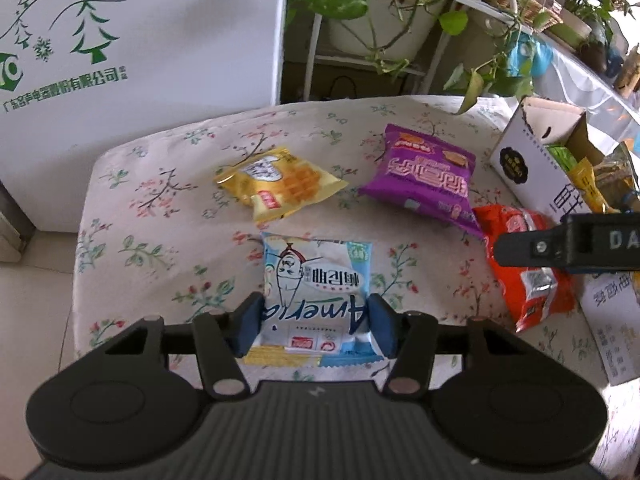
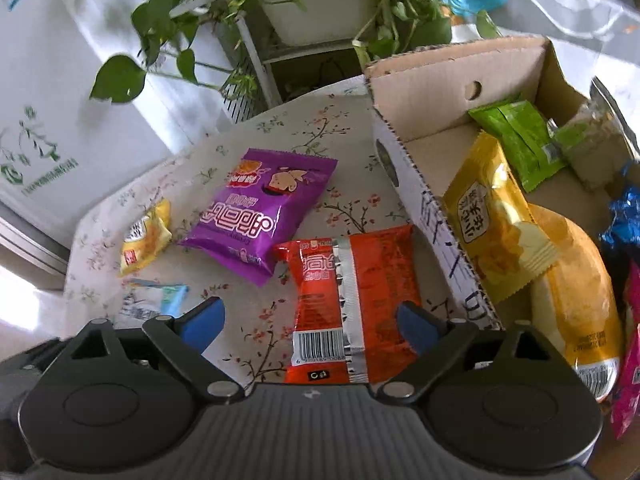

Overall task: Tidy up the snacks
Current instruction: 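Move the left tool to the white Amerta bag while the right tool moves to the red-orange bag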

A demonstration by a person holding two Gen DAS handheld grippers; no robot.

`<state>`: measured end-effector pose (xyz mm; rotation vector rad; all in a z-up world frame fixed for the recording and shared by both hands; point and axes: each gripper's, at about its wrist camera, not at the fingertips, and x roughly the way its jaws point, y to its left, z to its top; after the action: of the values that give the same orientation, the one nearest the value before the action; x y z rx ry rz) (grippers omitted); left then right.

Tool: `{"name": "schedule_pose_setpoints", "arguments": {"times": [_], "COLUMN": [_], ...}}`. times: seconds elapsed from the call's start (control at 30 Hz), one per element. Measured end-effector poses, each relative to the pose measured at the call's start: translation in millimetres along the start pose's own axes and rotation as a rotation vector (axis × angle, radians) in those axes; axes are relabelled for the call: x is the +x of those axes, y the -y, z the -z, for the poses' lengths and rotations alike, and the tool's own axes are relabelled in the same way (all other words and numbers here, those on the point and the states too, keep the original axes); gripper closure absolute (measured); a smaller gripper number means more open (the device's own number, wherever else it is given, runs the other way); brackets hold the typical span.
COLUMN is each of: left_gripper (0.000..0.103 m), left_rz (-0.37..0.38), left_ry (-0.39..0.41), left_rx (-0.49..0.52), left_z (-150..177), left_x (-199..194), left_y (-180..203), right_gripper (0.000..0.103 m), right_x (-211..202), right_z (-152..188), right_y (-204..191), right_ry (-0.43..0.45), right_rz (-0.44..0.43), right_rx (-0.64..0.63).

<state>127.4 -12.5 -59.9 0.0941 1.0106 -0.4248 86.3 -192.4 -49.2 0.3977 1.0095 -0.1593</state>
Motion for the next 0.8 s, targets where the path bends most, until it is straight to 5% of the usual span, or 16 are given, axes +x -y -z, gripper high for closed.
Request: {"name": "schedule_pose_setpoints", "arguments": {"times": [0.2,0.43,0.63,0.8], "left_gripper": [0.048,0.048,0.046,0.044], "left_rz": [0.005,0.001,0.001,0.009], "left_ry": [-0.010,-0.004,-0.001,-0.005], "left_rx": [-0.060,-0.055,-0.064,-0.072], "left_z": [1.6,1.5,2.3,1.3], "left_x": [-5.5,-6.2,-6.6,-6.3], "left_y": [-16.7,-15.5,-16.1,-19.0], "right_gripper": [0.004,0.004,0.002,0.003], "right_x": [-4.9,7.8,20.2,16.1], "right_z": [3.1,11.9,12.5,17.7], "right_y": [-9.6,-23.6,-32.1,-42.5], "right_ry": [-0.011,0.047,0.076,0.076], "right_rz": [-0.040,0.143,0.211,0.079], "right_rx": [-0.056,-0.118,-0.189,-0.305]}}
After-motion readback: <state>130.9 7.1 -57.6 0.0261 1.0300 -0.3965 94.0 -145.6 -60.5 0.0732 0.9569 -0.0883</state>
